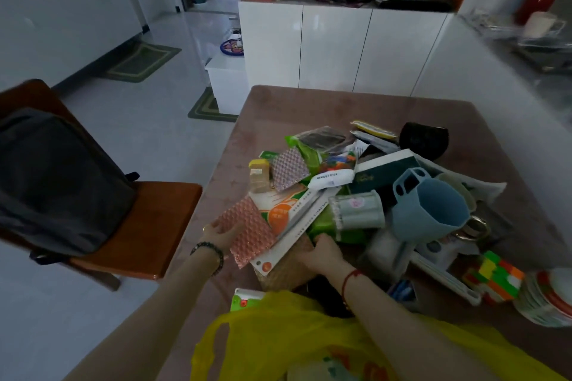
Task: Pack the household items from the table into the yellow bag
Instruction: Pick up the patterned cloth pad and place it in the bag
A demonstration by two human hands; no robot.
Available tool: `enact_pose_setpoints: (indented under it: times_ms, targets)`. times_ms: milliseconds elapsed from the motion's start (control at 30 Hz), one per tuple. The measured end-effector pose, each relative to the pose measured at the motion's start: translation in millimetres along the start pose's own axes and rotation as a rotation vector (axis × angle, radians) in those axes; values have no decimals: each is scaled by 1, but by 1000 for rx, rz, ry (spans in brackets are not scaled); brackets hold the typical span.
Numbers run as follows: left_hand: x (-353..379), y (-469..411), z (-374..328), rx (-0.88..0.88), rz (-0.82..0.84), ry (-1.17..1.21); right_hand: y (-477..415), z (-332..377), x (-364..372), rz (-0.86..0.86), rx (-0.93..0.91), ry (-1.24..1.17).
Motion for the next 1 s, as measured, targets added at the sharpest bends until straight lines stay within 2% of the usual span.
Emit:
enact_pose_setpoints:
  times_ms: [133, 300, 433, 500, 600, 700, 767, 833, 900, 933, 1000]
  targets:
    - [10, -15, 6, -29, -15, 106, -6, -4, 3, 24, -69, 163]
    - [1, 3, -17, 88, 26, 175, 6, -4, -47, 109, -126, 103]
    - [-2, 52, -44, 257, 162, 240, 36, 15, -100, 91, -445, 122]
    - [6, 81, -53, 357, 268, 149, 57, 30, -115, 115, -601, 75]
    - [26, 128, -58, 461, 427, 53, 80, 45, -128, -41, -754, -40]
    - [41, 171, -60, 486, 569, 85, 101, 47, -141, -285, -852, -15]
    - [43, 200, -60, 591, 603, 48, 116, 38, -149, -381, -896, -39]
    - [46, 219, -56, 720, 603, -8, 129, 22, -161, -505, -884, -110]
    - [51, 236, -47, 758, 621, 1, 135, 0, -173, -569, -751, -237]
    - [55, 245, -43, 747, 643, 17, 136, -13, -176, -500, -627, -373]
    - [67, 263, -30, 741, 686, -12, 139, -39, -177, -253, -363, -699]
Point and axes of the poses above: each hand's wrist, its own y-axis away from the middle knuckle, its own x-axis out of the palm, z = x × y, the point moved 4 cm from there along -y, towards the middle knuckle, and after that the axes turned 12 degrees about -z, right-handed, at the moved point
